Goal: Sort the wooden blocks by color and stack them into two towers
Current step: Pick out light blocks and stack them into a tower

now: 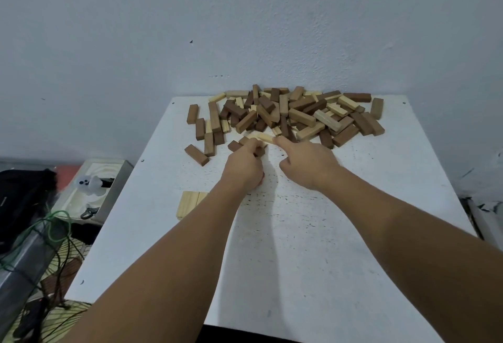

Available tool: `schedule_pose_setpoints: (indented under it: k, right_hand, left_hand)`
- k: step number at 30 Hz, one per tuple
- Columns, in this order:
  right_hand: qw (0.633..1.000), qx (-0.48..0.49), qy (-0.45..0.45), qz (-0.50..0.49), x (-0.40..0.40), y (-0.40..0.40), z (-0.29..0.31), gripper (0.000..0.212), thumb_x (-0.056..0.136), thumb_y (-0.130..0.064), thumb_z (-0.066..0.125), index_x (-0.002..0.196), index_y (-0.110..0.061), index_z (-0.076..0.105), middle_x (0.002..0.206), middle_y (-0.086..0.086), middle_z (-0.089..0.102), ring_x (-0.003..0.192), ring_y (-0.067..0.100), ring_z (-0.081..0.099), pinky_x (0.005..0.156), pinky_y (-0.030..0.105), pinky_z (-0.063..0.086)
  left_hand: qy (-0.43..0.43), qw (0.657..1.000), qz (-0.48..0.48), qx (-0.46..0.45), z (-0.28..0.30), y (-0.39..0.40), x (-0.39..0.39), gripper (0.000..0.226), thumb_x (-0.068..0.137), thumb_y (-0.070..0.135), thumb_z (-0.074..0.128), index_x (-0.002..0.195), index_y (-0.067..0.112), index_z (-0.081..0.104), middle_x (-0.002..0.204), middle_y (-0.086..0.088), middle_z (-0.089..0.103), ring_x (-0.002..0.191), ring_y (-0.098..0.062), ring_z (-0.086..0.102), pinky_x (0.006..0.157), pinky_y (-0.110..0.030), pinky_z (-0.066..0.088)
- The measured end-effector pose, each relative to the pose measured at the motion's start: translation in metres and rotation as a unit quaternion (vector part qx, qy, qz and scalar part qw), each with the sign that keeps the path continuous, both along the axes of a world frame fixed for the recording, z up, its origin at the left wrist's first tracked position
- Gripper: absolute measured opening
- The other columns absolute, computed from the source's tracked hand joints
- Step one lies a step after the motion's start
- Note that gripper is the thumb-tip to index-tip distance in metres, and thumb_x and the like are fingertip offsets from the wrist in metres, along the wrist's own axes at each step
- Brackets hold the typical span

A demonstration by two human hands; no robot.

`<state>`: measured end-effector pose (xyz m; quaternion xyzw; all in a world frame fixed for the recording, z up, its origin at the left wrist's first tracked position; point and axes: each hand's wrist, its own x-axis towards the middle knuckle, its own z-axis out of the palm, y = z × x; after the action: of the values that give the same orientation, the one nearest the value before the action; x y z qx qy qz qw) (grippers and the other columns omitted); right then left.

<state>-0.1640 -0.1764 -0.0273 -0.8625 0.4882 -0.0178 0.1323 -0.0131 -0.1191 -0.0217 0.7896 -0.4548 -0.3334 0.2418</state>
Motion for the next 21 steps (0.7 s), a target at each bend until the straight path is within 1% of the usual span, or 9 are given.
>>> schedule_pose_setpoints:
  k: [4, 6, 8, 9, 13, 14, 17, 18, 21]
  right_hand:
    - [0.985, -0.116, -0.123, -0.014, -0.018, 0.03, -0.031, 0.034, 0.102, -0.023, 0.044, 0.132, -0.029, 0.059, 0.092, -0.003, 0.058, 0.064, 0.018, 0.049, 0.064, 0.035, 0.041]
    - [0.976, -0.135, -0.171, -0.021, -0.019, 0.033, -0.039, 0.026, 0.101, -0.021, 0.049, 0.121, -0.027, 0.065, 0.091, -0.006, 0.057, 0.064, 0.016, 0.046, 0.07, 0.036, 0.045]
    - [0.974, -0.133, -0.183, -0.025, -0.019, 0.029, -0.04, 0.023, 0.101, -0.021, 0.051, 0.12, -0.028, 0.063, 0.092, -0.005, 0.056, 0.07, 0.016, 0.051, 0.076, 0.04, 0.048]
    - [0.974, -0.132, -0.184, -0.024, -0.019, 0.027, -0.04, 0.025, 0.101, -0.022, 0.051, 0.123, -0.029, 0.061, 0.093, -0.006, 0.054, 0.075, 0.017, 0.052, 0.078, 0.041, 0.049]
    - [0.979, -0.124, -0.163, 0.0, -0.017, 0.022, -0.044, 0.051, 0.101, -0.022, 0.049, 0.148, -0.041, 0.046, 0.097, -0.007, 0.046, 0.089, 0.016, 0.049, 0.081, 0.037, 0.041]
    - [0.98, -0.126, -0.152, 0.008, -0.017, 0.021, -0.045, 0.056, 0.101, -0.022, 0.048, 0.152, -0.044, 0.043, 0.097, -0.006, 0.044, 0.088, 0.016, 0.047, 0.081, 0.037, 0.039]
    - [0.984, -0.117, -0.13, 0.018, -0.015, 0.019, -0.044, 0.057, 0.102, -0.023, 0.047, 0.152, -0.049, 0.042, 0.095, -0.005, 0.039, 0.088, 0.015, 0.042, 0.084, 0.037, 0.036]
    - [0.985, -0.112, -0.132, 0.016, -0.015, 0.018, -0.044, 0.055, 0.102, -0.023, 0.047, 0.151, -0.049, 0.044, 0.095, -0.005, 0.038, 0.089, 0.015, 0.042, 0.085, 0.037, 0.035]
    - [0.983, -0.108, -0.148, 0.007, -0.015, 0.02, -0.044, 0.049, 0.101, -0.021, 0.049, 0.145, -0.043, 0.054, 0.096, -0.005, 0.04, 0.091, 0.015, 0.044, 0.089, 0.04, 0.039]
  left_hand:
    - [-0.07, 0.992, -0.089, 0.053, 0.002, -0.003, -0.005, 0.072, 0.1, -0.004, 0.034, 0.152, 0.045, 0.045, 0.129, -0.016, 0.061, 0.109, -0.035, 0.066, 0.095, -0.049, 0.058]
    - [-0.082, 0.988, -0.116, 0.062, 0.005, -0.004, -0.003, 0.075, 0.101, -0.005, 0.032, 0.151, 0.048, 0.044, 0.134, -0.017, 0.06, 0.103, -0.031, 0.065, 0.09, -0.044, 0.059]
    - [-0.12, 0.978, -0.153, 0.07, 0.008, -0.003, 0.003, 0.075, 0.102, -0.005, 0.03, 0.152, 0.05, 0.043, 0.139, -0.017, 0.058, 0.097, -0.029, 0.062, 0.074, -0.033, 0.054]
    - [-0.138, 0.973, -0.17, 0.072, 0.011, -0.002, 0.006, 0.073, 0.103, -0.004, 0.03, 0.153, 0.048, 0.042, 0.14, -0.016, 0.057, 0.099, -0.029, 0.061, 0.073, -0.029, 0.049]
    - [-0.164, 0.968, -0.187, 0.042, 0.013, 0.003, 0.018, 0.064, 0.104, -0.001, 0.034, 0.151, 0.039, 0.05, 0.147, -0.014, 0.054, 0.113, -0.03, 0.061, 0.082, -0.03, 0.048]
    - [-0.169, 0.968, -0.183, 0.032, 0.01, 0.003, 0.021, 0.063, 0.104, 0.0, 0.035, 0.15, 0.039, 0.051, 0.147, -0.014, 0.054, 0.111, -0.029, 0.062, 0.082, -0.03, 0.049]
    - [-0.17, 0.97, -0.173, 0.014, 0.002, 0.006, 0.024, 0.06, 0.104, 0.004, 0.039, 0.15, 0.042, 0.05, 0.133, -0.016, 0.057, 0.093, -0.024, 0.059, 0.066, -0.027, 0.044]
    - [-0.173, 0.97, -0.17, 0.011, 0.001, 0.007, 0.023, 0.059, 0.104, 0.005, 0.04, 0.151, 0.041, 0.049, 0.131, -0.016, 0.057, 0.092, -0.024, 0.059, 0.067, -0.028, 0.046]
    - [-0.187, 0.97, -0.151, 0.022, 0.004, 0.006, 0.021, 0.061, 0.103, 0.002, 0.039, 0.153, 0.037, 0.047, 0.138, -0.015, 0.058, 0.105, -0.029, 0.063, 0.087, -0.038, 0.056]
